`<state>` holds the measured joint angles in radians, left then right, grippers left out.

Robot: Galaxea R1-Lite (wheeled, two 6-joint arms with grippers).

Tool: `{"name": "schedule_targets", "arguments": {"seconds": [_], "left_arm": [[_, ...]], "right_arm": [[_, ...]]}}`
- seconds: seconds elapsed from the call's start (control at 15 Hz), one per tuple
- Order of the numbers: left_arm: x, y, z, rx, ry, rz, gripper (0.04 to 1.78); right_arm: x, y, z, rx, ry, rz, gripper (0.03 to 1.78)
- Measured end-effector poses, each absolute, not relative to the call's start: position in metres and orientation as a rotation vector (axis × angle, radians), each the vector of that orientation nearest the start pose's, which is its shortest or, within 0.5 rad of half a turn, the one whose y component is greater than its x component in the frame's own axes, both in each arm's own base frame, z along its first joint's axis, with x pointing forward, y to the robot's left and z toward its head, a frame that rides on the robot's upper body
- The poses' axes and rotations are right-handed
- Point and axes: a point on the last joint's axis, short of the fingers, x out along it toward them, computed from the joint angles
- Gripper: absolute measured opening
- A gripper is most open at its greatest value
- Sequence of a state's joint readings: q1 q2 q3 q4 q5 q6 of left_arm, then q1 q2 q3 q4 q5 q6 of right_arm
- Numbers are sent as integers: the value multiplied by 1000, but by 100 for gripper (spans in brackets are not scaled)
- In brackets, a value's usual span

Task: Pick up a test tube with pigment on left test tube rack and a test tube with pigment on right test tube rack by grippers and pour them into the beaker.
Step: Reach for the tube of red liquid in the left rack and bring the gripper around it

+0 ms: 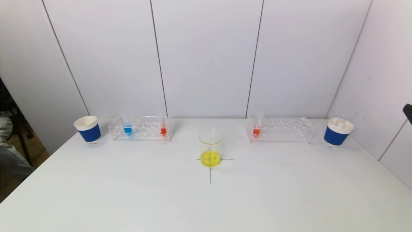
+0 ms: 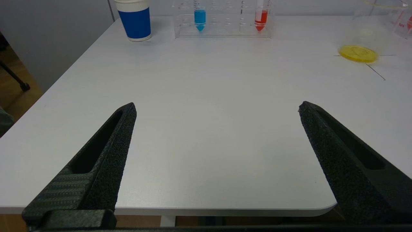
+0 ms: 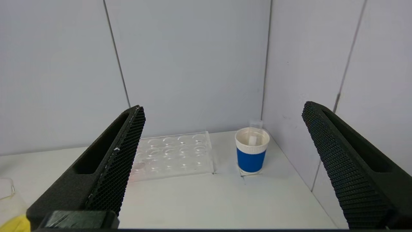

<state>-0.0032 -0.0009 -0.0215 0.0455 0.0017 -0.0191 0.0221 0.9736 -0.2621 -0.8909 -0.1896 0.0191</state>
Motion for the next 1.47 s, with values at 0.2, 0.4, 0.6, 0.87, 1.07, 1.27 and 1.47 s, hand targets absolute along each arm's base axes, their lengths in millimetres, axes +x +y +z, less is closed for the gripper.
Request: {"name": "schedule_targets", "arguments": {"seconds": [0.2, 0.4, 0.6, 0.87, 1.07, 1.27, 1.47], "left_arm": [[-25, 0, 77, -19, 23, -2, 176], [-25, 0, 77, -19, 23, -2, 176], [-25, 0, 77, -20, 22, -2, 176], [-25, 0, 77, -19, 23, -2, 176], [-25, 0, 77, -20, 23, -2, 176], [-25, 0, 77, -20, 23, -2, 176], [-25, 0, 77, -19, 23, -2, 176]], "right_arm": [[81, -3, 192, 34, -182, -177, 177], [50, -3, 176, 32, -167, -166, 177], [17, -3, 159, 30, -161, -146, 177], [-18, -2, 127, 6, -168, -78, 177], [-25, -2, 108, -15, -185, -64, 177], [-24, -2, 93, -19, -152, -63, 177], [-23, -1, 80, -24, -46, -18, 177]]}}
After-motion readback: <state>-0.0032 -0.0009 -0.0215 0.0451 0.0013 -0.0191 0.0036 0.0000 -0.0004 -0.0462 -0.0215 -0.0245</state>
